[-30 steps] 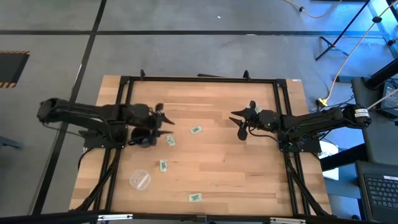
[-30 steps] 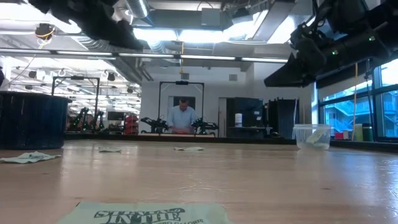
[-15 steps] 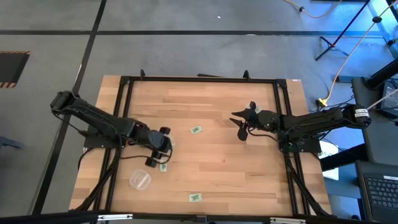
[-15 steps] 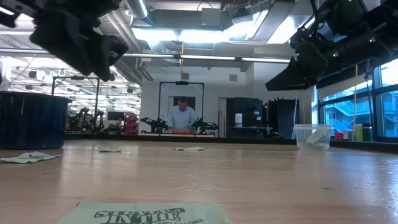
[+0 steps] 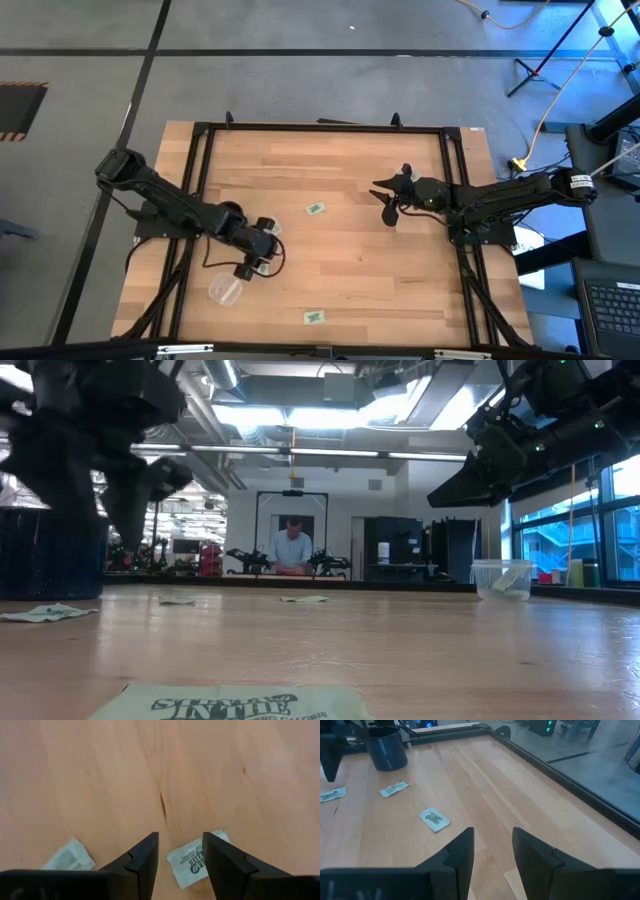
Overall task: Pick and place items into bin
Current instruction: Put the light green stevia packet into the bottom transparent bin
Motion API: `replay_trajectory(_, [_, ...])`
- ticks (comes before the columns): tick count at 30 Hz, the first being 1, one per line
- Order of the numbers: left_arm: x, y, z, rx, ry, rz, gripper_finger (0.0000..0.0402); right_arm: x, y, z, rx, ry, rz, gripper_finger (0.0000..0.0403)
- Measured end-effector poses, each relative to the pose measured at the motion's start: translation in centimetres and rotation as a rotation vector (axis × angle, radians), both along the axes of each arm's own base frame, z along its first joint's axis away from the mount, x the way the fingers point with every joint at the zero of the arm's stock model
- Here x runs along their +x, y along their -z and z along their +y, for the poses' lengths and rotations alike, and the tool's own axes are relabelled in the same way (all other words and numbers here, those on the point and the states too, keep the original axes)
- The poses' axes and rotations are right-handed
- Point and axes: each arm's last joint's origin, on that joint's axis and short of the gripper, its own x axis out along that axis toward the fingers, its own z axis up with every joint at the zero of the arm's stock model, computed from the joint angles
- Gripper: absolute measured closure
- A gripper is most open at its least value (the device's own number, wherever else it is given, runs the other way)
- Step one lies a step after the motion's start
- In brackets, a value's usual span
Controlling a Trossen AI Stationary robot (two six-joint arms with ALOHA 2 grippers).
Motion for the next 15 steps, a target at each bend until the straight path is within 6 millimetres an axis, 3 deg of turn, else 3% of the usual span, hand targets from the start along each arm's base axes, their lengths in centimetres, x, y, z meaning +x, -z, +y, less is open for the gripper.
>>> replay_trajectory(15, [0.6, 3.4, -0.3, 0.037, -0.046, 0.146, 0.0274, 0.0, 0.0, 0.0, -0.001, 0.000, 0.004, 0.0265])
